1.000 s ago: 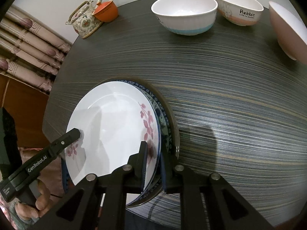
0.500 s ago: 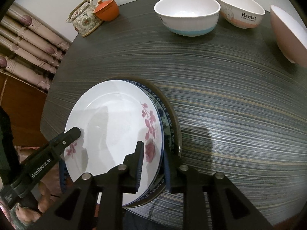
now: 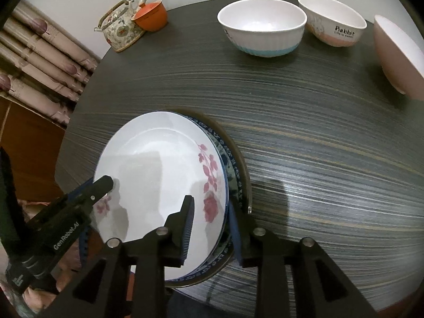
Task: Organize plates and bowls
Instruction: 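Open both tools and withdraw from the plate stack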
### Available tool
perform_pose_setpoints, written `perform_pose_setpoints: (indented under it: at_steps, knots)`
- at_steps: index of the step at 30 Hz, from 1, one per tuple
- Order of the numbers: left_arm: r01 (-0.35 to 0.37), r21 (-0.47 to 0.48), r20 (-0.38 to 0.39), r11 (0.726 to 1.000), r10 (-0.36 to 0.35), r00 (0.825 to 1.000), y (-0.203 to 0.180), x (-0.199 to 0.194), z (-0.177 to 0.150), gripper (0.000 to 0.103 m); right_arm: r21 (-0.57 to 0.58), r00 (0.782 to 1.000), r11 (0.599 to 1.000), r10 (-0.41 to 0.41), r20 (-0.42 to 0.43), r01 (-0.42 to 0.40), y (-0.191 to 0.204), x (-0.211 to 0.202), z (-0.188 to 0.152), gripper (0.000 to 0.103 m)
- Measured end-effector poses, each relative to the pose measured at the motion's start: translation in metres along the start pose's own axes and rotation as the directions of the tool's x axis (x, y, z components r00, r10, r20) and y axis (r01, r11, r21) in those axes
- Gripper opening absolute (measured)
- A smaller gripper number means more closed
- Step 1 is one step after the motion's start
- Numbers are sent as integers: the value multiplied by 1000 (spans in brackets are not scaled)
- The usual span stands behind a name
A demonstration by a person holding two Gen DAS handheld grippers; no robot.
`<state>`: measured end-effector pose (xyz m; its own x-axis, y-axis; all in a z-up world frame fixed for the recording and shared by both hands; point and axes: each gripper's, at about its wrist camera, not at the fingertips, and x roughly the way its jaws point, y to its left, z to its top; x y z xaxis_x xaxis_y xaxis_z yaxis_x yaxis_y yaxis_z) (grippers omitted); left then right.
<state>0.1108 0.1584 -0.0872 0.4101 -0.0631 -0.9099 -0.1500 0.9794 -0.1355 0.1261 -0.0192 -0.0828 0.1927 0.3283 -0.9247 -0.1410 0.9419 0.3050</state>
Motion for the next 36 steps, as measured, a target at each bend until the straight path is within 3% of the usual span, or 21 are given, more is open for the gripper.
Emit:
perform_pose_setpoints:
  at_steps: [4, 21, 36]
  knots:
    - [-29, 31, 45, 999, 27, 999, -5, -6, 1, 24, 9, 1000, 1000, 10, 3, -10, -4, -3, -2, 28]
    - [-9, -10, 56, 1000, 10, 998, 6, -11, 2, 47, 36, 997, 998, 59, 41, -60, -32, -30, -21, 28]
    - [-83, -56, 54, 995, 86, 995, 15, -8, 4, 57, 162, 998, 987, 13, 53, -22, -131, -59, -29, 28]
